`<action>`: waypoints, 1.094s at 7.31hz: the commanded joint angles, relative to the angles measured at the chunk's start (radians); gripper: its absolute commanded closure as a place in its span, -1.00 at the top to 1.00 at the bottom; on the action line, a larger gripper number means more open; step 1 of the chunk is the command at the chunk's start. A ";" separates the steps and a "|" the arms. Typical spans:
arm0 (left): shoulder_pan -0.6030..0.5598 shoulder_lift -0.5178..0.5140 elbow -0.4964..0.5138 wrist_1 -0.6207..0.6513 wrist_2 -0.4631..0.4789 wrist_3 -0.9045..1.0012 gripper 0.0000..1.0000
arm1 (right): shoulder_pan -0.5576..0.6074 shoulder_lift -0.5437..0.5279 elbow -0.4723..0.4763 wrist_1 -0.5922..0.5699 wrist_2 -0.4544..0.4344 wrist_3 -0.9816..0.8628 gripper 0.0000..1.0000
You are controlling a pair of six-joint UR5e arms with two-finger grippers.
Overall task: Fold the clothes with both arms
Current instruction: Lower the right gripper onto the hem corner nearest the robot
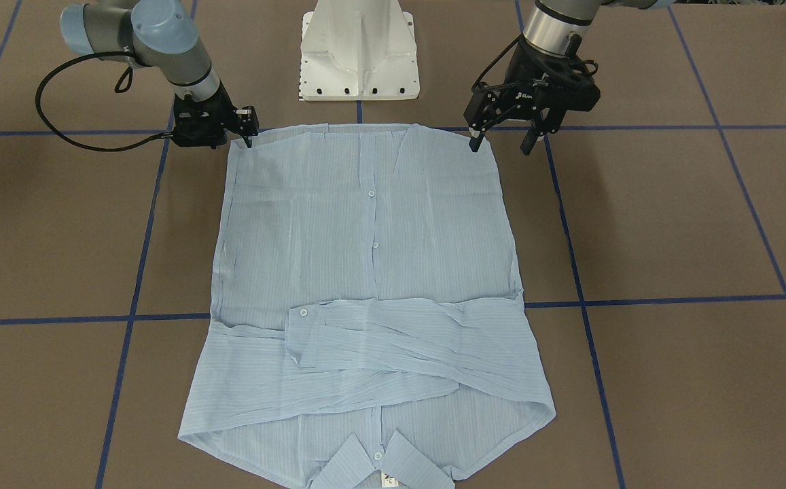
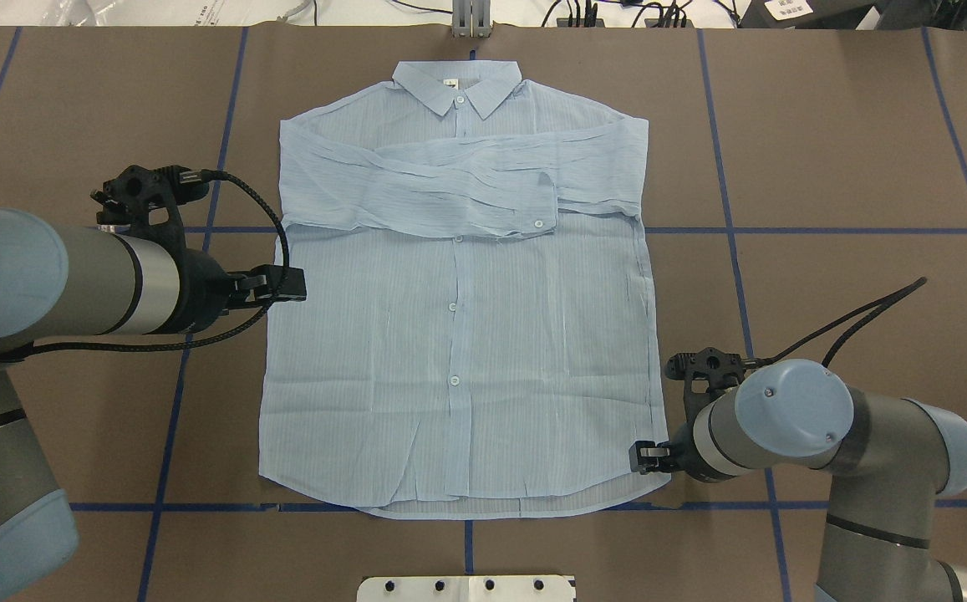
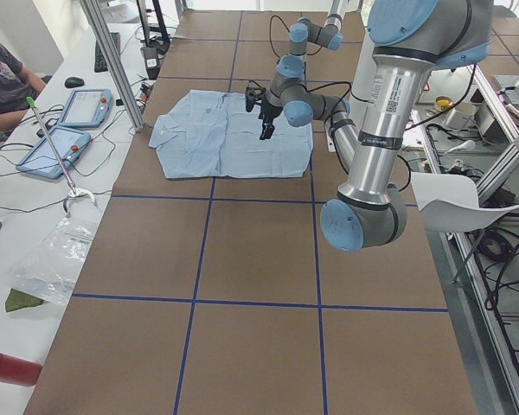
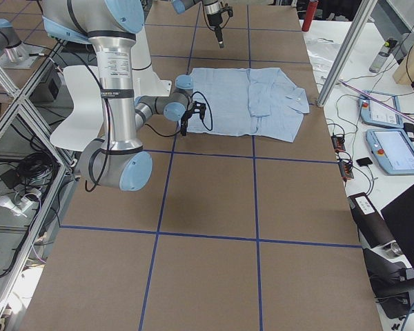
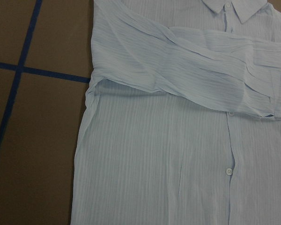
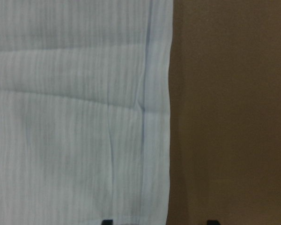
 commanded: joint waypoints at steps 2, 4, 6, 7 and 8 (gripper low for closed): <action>0.000 0.000 0.000 0.001 0.000 0.000 0.96 | 0.022 0.043 -0.056 0.000 0.033 0.000 0.37; -0.002 0.002 0.000 0.001 0.000 -0.002 0.96 | 0.026 0.043 -0.050 0.000 0.060 0.000 0.37; -0.002 0.002 0.000 0.001 0.000 -0.002 0.96 | 0.028 0.043 -0.044 0.000 0.076 0.004 0.37; -0.002 0.002 0.000 0.001 0.000 -0.002 0.96 | 0.028 0.043 -0.042 -0.003 0.076 0.004 0.32; -0.002 0.002 0.000 0.001 0.000 -0.003 0.96 | 0.028 0.041 -0.044 -0.003 0.076 0.004 0.21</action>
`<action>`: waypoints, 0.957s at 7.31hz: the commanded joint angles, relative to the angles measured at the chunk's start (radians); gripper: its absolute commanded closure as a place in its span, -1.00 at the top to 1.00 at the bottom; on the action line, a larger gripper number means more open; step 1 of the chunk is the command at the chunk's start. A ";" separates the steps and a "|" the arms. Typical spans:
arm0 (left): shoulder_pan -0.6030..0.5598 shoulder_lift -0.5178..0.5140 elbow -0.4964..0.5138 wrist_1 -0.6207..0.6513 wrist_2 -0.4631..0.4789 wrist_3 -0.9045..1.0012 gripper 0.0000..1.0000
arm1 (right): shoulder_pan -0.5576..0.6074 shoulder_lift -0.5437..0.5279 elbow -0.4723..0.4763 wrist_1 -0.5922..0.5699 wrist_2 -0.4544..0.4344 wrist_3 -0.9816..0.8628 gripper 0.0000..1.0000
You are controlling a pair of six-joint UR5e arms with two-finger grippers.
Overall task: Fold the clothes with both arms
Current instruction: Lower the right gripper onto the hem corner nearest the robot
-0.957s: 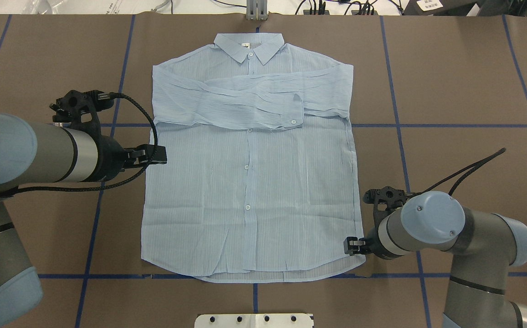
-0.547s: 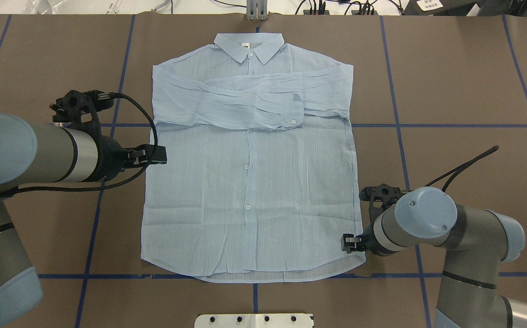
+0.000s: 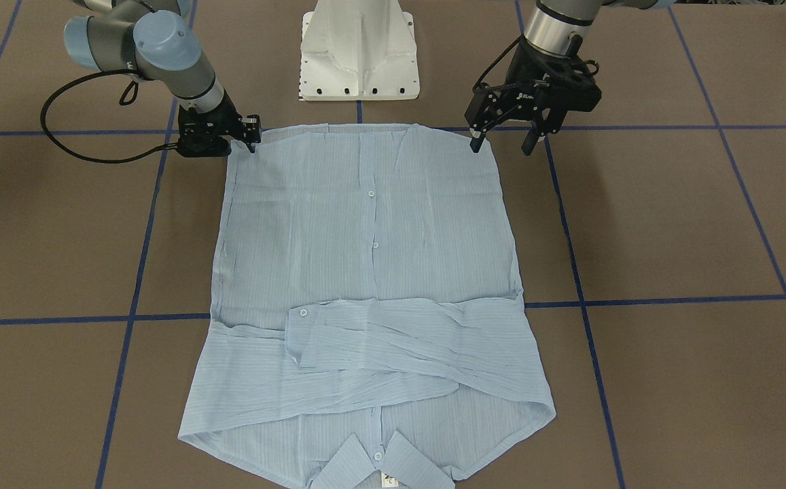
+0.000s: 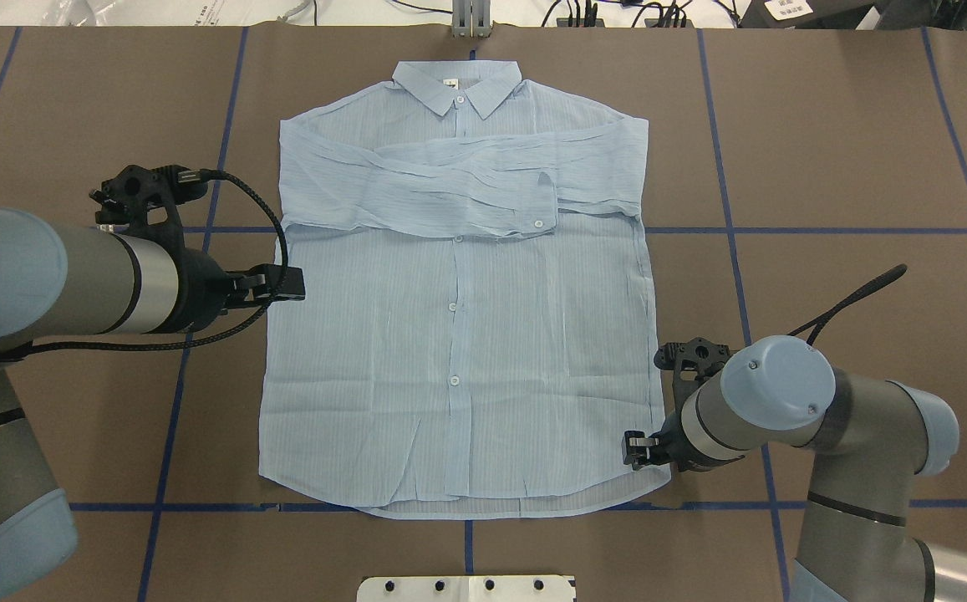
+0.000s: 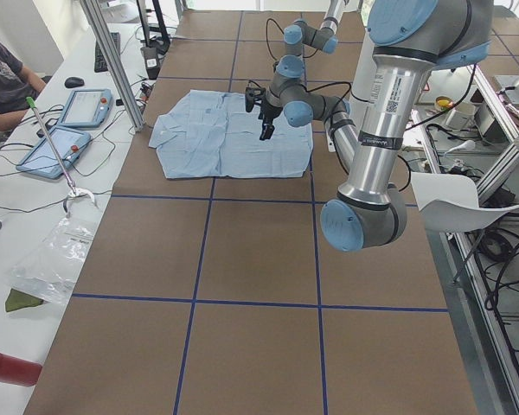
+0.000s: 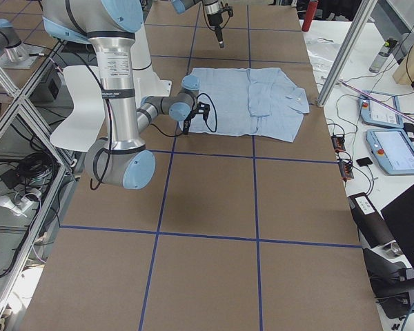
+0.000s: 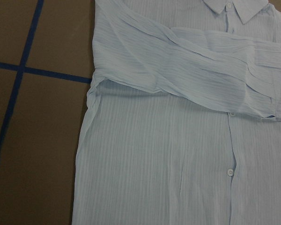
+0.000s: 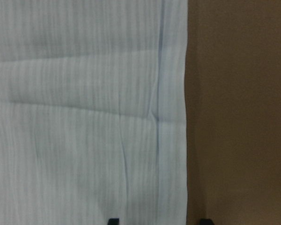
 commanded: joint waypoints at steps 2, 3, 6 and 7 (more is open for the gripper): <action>0.000 0.000 0.000 0.000 -0.002 -0.003 0.96 | 0.002 -0.004 0.000 -0.001 0.023 0.000 0.19; 0.000 0.000 0.000 0.000 -0.002 -0.003 0.96 | 0.003 -0.006 -0.001 -0.001 0.023 0.000 0.16; 0.000 -0.002 0.000 0.000 -0.002 -0.003 0.95 | 0.008 -0.009 -0.004 -0.001 0.029 0.000 -0.04; 0.000 -0.002 0.000 0.000 0.000 -0.003 0.95 | 0.017 -0.009 -0.003 -0.001 0.044 0.000 -0.25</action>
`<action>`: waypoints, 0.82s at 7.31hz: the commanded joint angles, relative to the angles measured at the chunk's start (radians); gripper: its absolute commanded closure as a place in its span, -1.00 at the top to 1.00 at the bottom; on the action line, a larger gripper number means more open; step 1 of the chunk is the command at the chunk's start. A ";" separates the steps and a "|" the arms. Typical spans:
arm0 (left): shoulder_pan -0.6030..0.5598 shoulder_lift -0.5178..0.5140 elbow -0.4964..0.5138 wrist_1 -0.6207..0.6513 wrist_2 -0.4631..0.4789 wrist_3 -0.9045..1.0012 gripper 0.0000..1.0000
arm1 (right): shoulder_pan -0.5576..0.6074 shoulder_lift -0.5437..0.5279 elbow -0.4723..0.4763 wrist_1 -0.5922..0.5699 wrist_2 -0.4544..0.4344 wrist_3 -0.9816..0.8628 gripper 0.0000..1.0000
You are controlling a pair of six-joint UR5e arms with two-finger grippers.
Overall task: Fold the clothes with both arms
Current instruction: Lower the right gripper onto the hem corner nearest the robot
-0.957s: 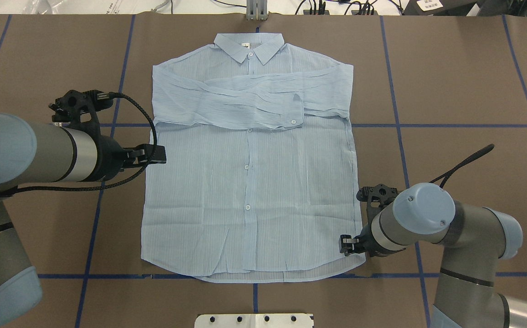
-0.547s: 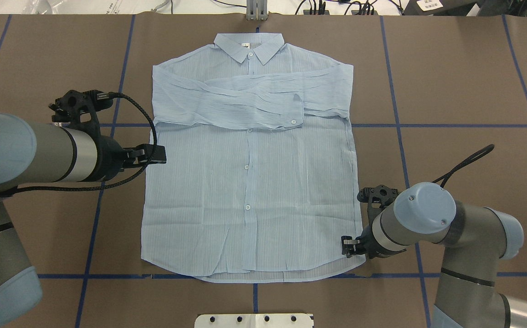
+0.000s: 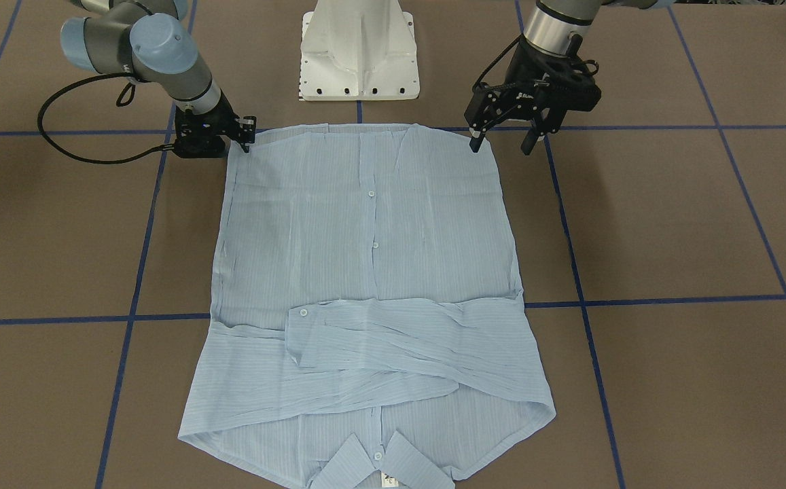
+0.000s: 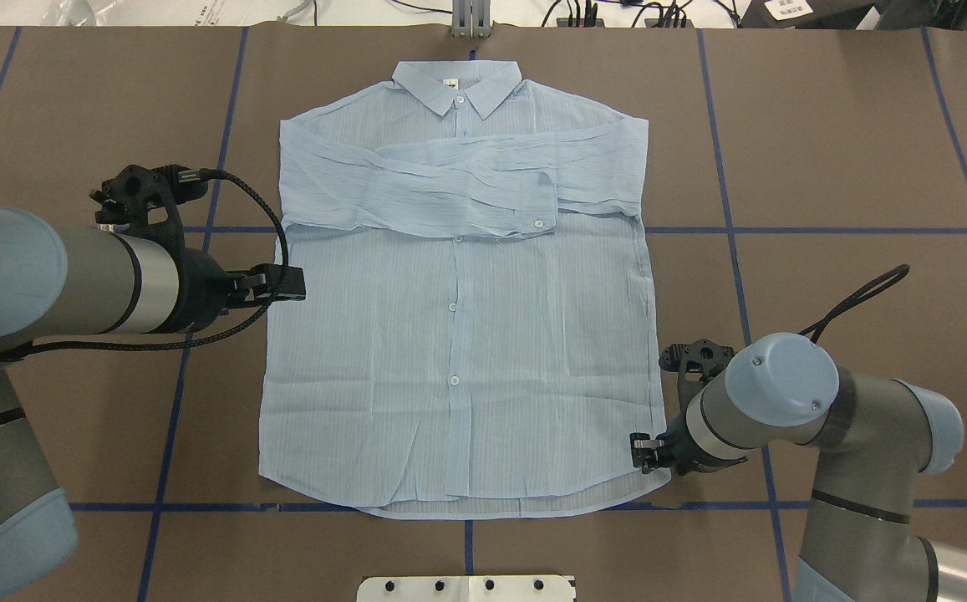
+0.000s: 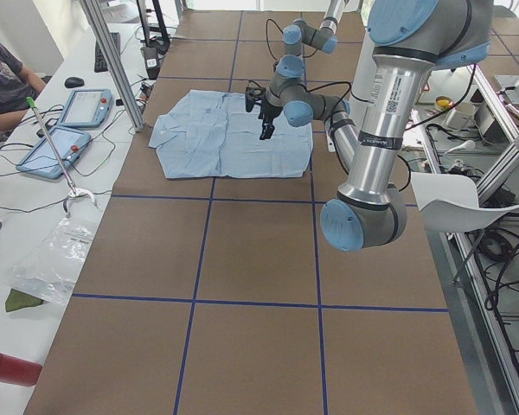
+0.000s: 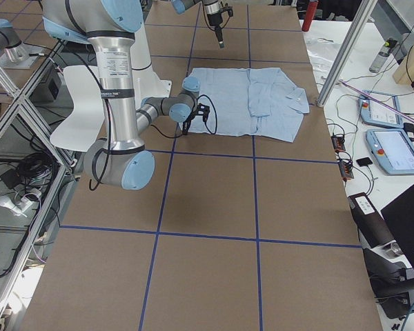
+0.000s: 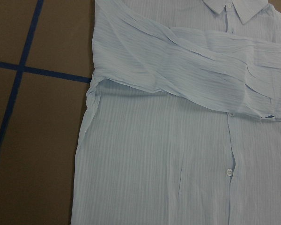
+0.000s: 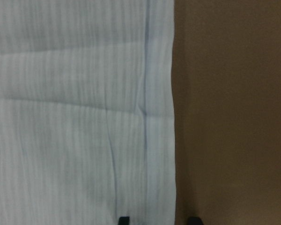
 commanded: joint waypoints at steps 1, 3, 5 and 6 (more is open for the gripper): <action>0.000 0.000 0.000 0.000 0.000 0.000 0.93 | 0.019 -0.002 0.003 0.000 0.030 -0.002 -0.50; 0.000 0.001 0.002 0.000 0.001 0.000 0.90 | 0.037 0.000 0.004 -0.001 0.055 -0.002 -0.75; 0.000 0.003 0.003 0.000 0.001 0.000 0.90 | 0.036 0.000 0.003 0.000 0.054 -0.002 -0.79; 0.000 0.003 0.003 0.000 0.001 0.000 0.90 | 0.037 0.000 0.004 0.000 0.055 -0.002 -0.67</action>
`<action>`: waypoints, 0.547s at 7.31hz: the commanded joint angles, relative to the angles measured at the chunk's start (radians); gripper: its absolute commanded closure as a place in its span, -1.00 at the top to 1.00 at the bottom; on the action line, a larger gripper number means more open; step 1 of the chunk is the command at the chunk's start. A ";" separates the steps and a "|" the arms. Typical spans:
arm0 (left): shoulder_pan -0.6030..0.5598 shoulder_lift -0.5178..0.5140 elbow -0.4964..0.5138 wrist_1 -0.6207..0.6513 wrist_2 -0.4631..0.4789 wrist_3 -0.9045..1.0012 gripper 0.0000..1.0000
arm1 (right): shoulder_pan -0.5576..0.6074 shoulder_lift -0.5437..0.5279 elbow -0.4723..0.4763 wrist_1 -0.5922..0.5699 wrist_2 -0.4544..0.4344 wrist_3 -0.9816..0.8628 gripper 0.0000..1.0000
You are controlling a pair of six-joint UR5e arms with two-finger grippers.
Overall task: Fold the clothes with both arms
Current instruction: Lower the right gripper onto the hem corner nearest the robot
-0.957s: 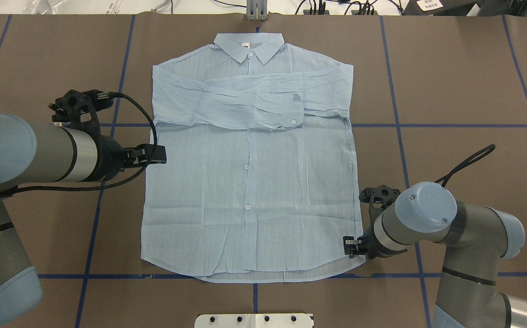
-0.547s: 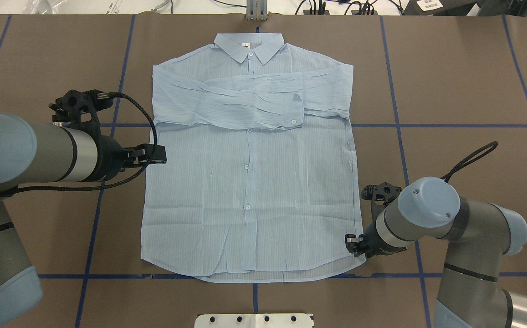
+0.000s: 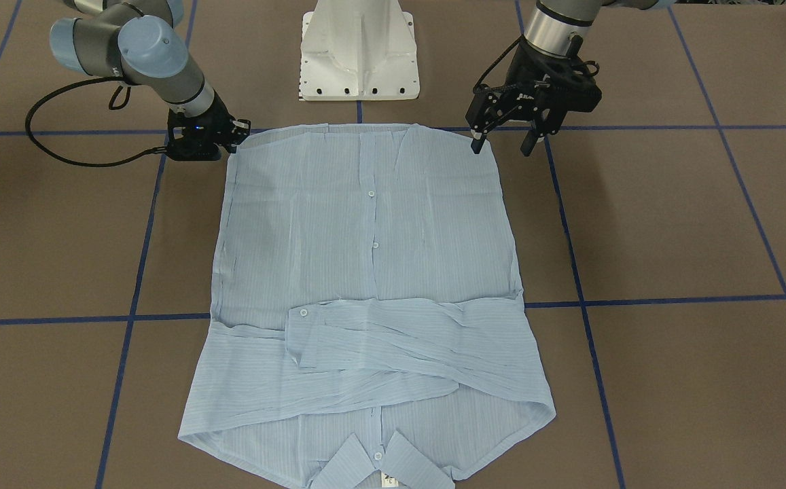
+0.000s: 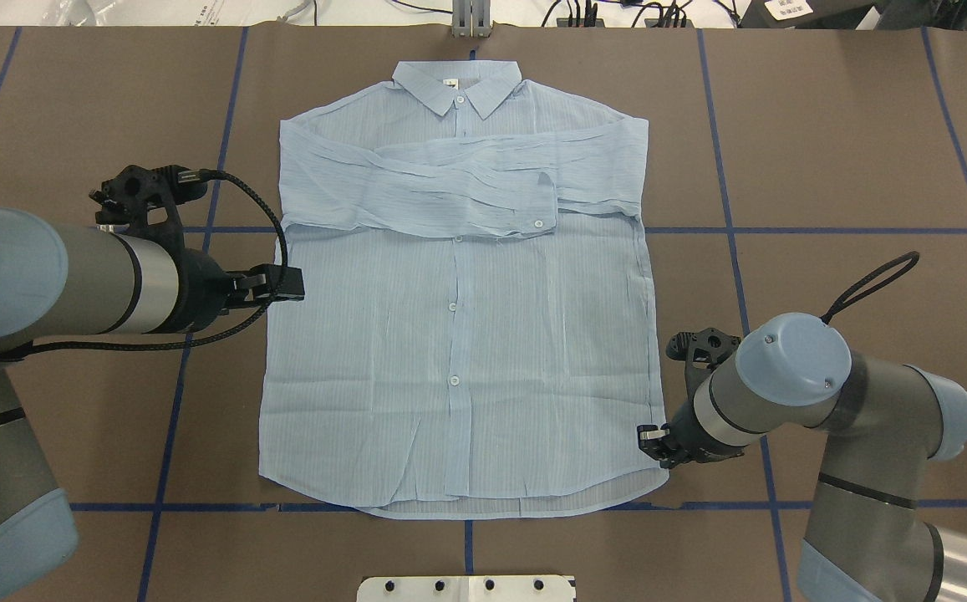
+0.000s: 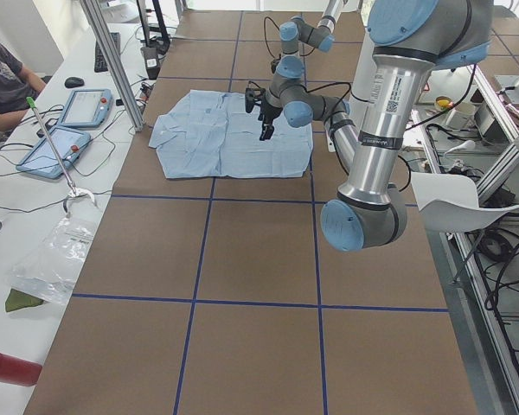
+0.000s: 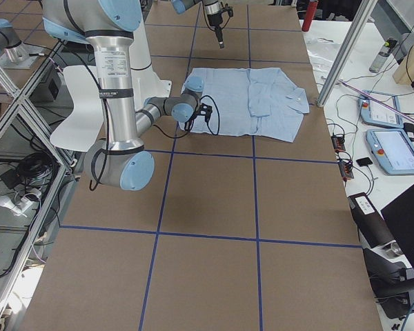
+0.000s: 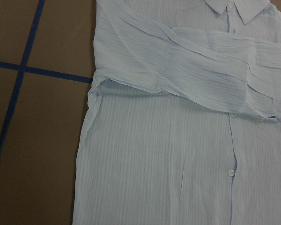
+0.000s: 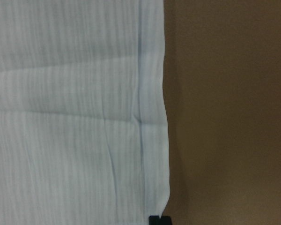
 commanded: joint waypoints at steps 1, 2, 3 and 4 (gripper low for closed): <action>0.000 0.000 0.001 0.000 -0.001 0.000 0.90 | 0.001 0.000 0.001 0.001 0.002 0.000 -0.21; 0.000 0.000 0.001 0.000 0.000 0.000 0.90 | 0.000 0.000 0.000 0.001 0.002 0.000 0.03; 0.000 0.000 0.001 0.000 0.000 0.000 0.90 | 0.000 0.002 0.000 0.001 0.002 0.000 0.10; 0.000 0.000 -0.001 0.000 -0.001 0.000 0.90 | -0.002 0.002 -0.005 0.001 0.002 -0.003 0.10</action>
